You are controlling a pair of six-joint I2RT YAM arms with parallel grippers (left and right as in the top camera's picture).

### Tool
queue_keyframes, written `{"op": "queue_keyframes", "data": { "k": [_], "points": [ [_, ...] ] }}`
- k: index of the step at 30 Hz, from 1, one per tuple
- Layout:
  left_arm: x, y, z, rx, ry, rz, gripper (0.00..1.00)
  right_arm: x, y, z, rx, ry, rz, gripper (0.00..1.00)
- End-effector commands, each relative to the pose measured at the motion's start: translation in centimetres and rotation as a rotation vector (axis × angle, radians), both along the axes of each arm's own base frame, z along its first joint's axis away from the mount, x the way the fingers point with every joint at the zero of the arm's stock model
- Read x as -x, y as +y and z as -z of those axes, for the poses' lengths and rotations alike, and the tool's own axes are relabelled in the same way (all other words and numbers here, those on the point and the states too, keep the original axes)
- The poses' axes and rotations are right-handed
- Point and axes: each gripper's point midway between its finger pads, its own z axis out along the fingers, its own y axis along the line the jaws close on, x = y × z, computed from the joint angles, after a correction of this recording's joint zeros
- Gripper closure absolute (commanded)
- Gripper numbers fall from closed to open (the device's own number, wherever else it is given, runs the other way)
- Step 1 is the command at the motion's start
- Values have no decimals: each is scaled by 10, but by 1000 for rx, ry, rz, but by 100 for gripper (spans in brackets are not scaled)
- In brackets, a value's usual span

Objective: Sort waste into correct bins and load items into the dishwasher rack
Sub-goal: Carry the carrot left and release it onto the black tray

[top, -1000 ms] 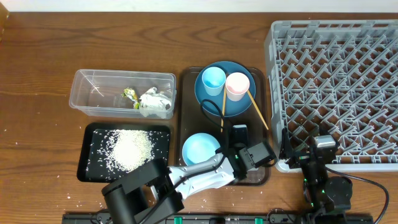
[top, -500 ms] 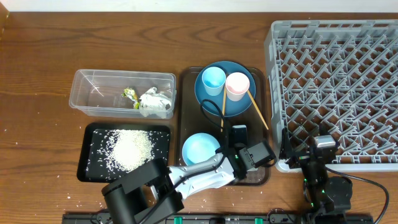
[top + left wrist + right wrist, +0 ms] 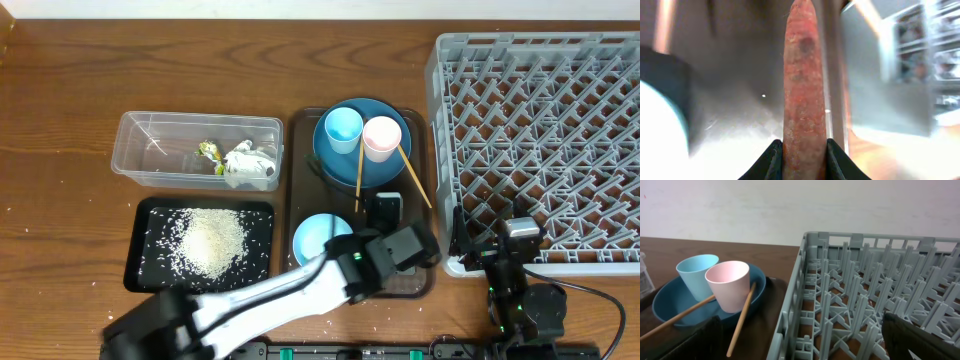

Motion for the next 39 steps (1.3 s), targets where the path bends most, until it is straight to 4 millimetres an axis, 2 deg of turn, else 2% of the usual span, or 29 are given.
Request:
{"op": "queue_keyframes", "data": {
  "k": [1,5,8,14,17,20,26,30,39],
  "points": [
    [-7,19,-32,-27,-106,20,75,0,-2,0,8,-1,6,1],
    [-15,64,-52,-121,-164,-30,75,0,-2,0,8,-1,6,1],
    [-20,112,-59,-223,-156,-108,74,0,-2,0,8,-1,6,1],
    [-23,209,-57,-468,-81,-282,74,0,-2,0,8,-1,6,1],
    [-20,237,-45,-536,-17,-341,74,0,-2,0,8,-1,6,1],
    [-15,254,-29,-587,31,-370,74,0,-2,0,8,-1,6,1],
    [-5,273,-3,-652,90,-392,74,0,-2,0,8,-1,6,1],
    [-3,279,12,-654,98,-407,74,0,-2,0,8,-1,6,1],
    [-3,279,39,-628,78,-414,74,0,-2,0,8,-1,6,1]
  ]
}}
